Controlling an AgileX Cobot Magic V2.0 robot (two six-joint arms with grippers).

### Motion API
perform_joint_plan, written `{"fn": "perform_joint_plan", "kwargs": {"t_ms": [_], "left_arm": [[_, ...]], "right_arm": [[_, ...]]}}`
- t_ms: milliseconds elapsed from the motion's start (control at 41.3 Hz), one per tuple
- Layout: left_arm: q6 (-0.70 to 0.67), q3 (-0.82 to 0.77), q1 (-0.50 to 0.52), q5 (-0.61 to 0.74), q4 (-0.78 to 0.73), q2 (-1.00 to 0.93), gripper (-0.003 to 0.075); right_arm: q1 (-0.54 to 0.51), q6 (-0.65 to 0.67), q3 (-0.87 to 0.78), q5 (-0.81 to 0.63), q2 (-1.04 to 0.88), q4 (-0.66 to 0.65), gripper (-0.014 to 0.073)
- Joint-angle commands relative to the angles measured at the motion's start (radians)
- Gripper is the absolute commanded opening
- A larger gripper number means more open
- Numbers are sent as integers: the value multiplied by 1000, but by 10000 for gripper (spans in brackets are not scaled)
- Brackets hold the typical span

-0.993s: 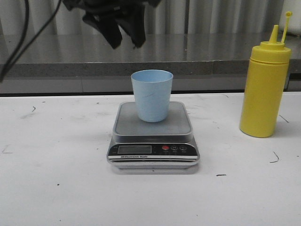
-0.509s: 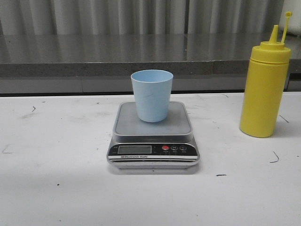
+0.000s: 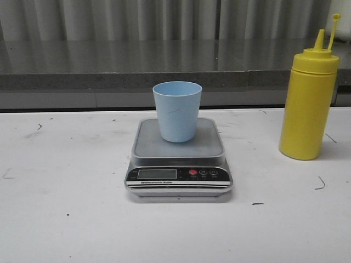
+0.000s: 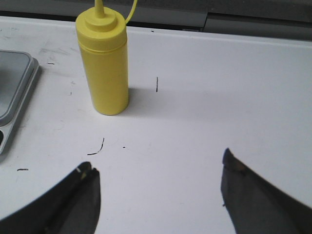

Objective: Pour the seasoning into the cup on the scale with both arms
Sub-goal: 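Open the left gripper and raise it away from the cup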

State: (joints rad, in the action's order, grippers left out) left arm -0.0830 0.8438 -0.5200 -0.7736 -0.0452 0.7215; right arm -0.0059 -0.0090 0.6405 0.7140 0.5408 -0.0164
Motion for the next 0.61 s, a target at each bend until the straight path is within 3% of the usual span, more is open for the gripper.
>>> {"fn": "perform_joint_plan", "kwargs": {"t_ms": [0, 581], "left_arm": [[-12, -16, 0, 70, 7, -69, 347], [-12, -45, 0, 64, 7, -110, 347]], "right_arm": [[3, -9, 27, -64, 9, -6, 542], [3, -9, 27, -63, 9, -6, 542]]}}
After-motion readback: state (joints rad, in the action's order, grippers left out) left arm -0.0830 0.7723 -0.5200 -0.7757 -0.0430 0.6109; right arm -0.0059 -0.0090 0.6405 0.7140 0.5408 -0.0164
